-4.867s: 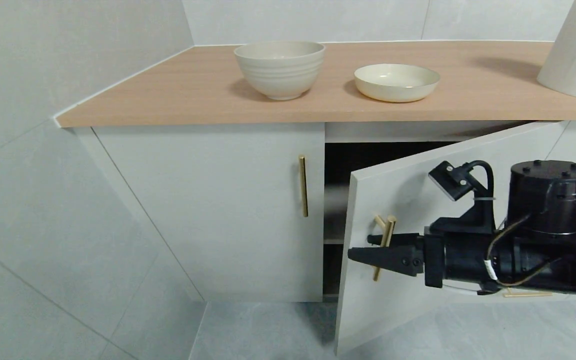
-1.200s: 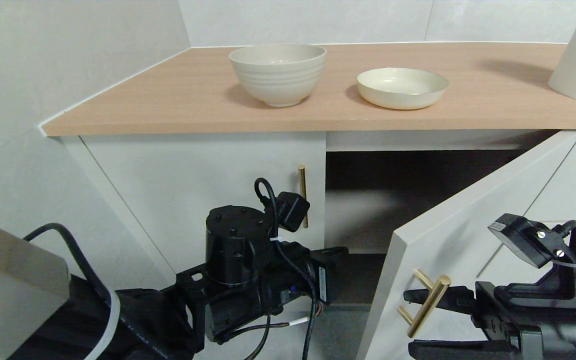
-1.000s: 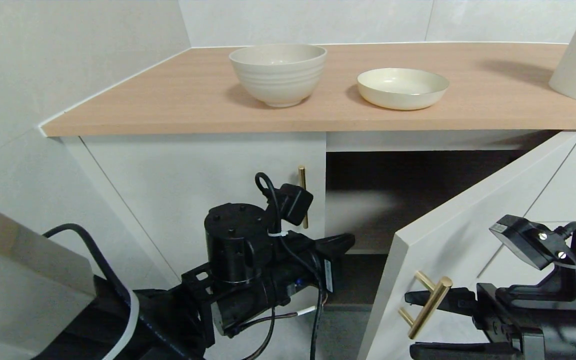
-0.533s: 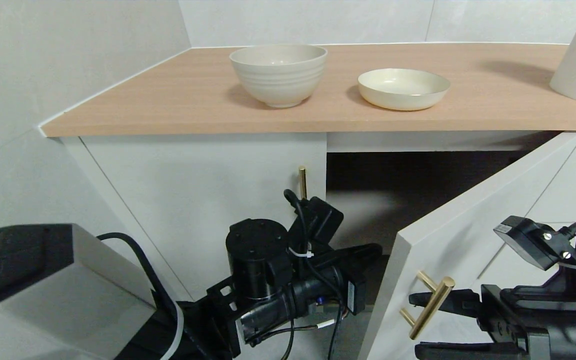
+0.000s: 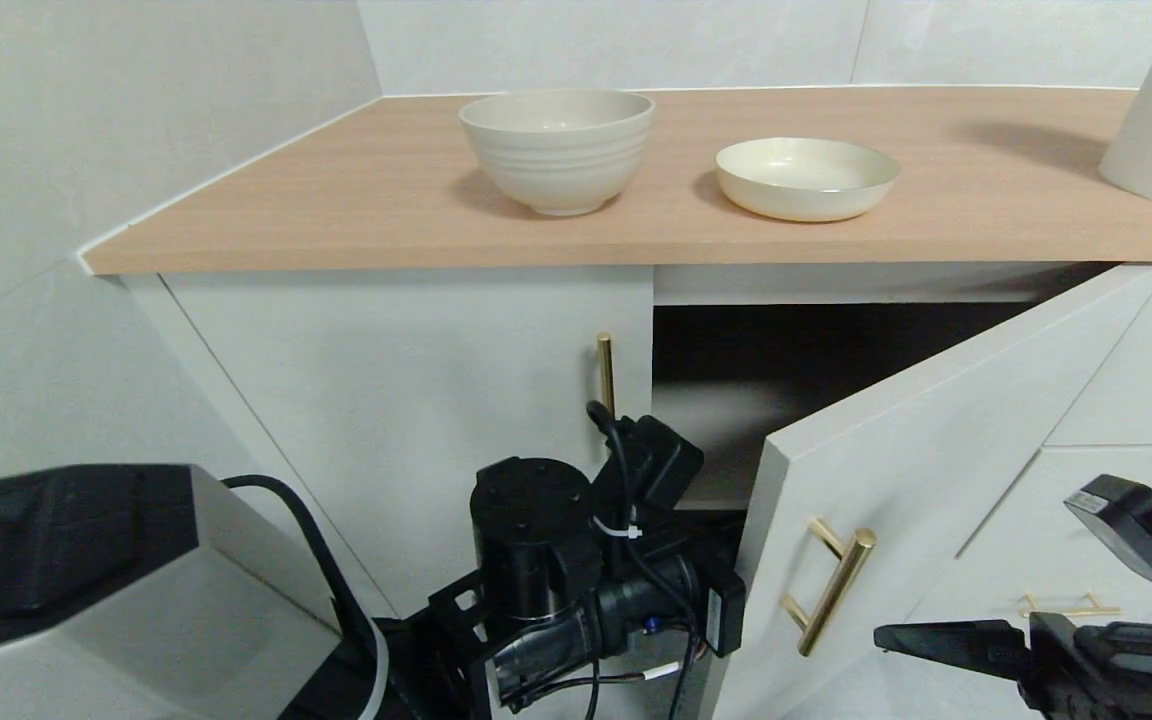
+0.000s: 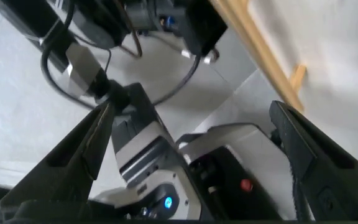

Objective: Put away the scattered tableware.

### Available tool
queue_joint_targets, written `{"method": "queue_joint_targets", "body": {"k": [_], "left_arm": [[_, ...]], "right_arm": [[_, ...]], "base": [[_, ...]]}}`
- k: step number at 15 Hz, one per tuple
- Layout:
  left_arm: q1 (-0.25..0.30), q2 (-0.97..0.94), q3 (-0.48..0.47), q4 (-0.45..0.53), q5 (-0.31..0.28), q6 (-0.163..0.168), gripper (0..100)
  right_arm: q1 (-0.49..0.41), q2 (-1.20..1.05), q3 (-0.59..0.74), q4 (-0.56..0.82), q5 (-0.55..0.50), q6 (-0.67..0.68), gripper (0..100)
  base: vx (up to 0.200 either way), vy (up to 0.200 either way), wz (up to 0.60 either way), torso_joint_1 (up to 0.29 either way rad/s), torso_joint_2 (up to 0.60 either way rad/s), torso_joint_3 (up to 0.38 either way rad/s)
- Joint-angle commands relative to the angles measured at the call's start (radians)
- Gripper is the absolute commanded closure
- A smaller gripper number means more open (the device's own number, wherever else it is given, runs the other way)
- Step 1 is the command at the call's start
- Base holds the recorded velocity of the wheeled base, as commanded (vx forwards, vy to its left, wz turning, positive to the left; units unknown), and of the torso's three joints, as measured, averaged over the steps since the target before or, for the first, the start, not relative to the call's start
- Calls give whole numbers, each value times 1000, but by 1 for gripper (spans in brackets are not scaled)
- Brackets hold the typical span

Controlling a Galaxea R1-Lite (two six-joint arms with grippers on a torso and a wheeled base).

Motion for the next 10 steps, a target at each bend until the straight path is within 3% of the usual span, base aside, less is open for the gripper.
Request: {"method": "queue_joint_targets", "body": {"k": [1, 8, 10], "left_arm": [[-11, 9, 0, -1, 0, -1, 100], [-19, 24, 4, -3, 0, -1, 100], [-19, 27, 3, -3, 0, -1, 100]], "right_arm": [[-1, -76, 55, 0, -1, 0, 0], [-7, -106, 56, 0, -1, 0, 0], [-7, -105, 56, 0, -1, 0, 0]], "base": [[0, 0, 0, 0, 0, 0], [0, 0, 0, 0, 0, 0], [-200, 0, 0, 10, 2, 2]]}}
